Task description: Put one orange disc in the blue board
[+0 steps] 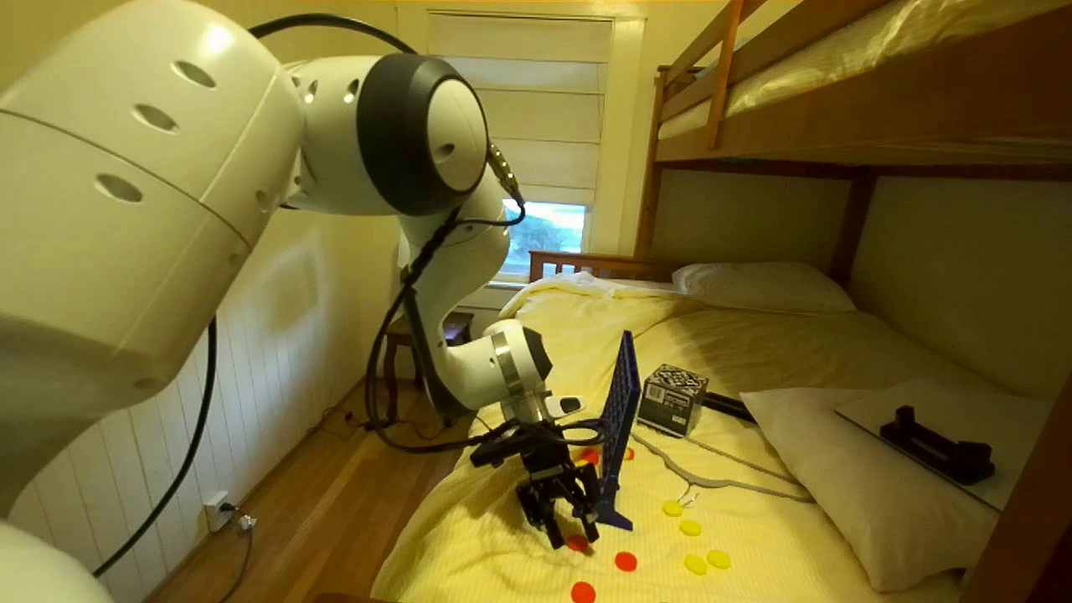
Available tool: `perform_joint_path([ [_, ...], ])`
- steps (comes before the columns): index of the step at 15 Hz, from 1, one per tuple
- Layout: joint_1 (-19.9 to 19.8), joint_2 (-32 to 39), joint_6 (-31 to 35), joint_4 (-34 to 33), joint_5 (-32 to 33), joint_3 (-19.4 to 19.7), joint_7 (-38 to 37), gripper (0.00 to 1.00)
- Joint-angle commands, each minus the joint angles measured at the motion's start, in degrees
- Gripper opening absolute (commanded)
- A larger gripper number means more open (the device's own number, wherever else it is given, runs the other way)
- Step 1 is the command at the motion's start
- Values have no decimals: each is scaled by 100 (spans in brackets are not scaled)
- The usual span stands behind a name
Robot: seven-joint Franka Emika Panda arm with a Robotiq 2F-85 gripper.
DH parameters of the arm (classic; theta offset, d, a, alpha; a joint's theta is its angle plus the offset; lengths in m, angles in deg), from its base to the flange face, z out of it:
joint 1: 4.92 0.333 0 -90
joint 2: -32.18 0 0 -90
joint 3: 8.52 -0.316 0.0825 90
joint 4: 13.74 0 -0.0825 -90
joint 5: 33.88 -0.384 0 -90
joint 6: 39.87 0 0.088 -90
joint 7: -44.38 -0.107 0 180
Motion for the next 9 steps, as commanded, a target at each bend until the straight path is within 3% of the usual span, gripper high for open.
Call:
perform_joint_path([
  [1, 105, 192, -92, -244, -5, 49, 63, 66],
  [9, 188, 276, -129, -371, 46, 58, 30, 63],
])
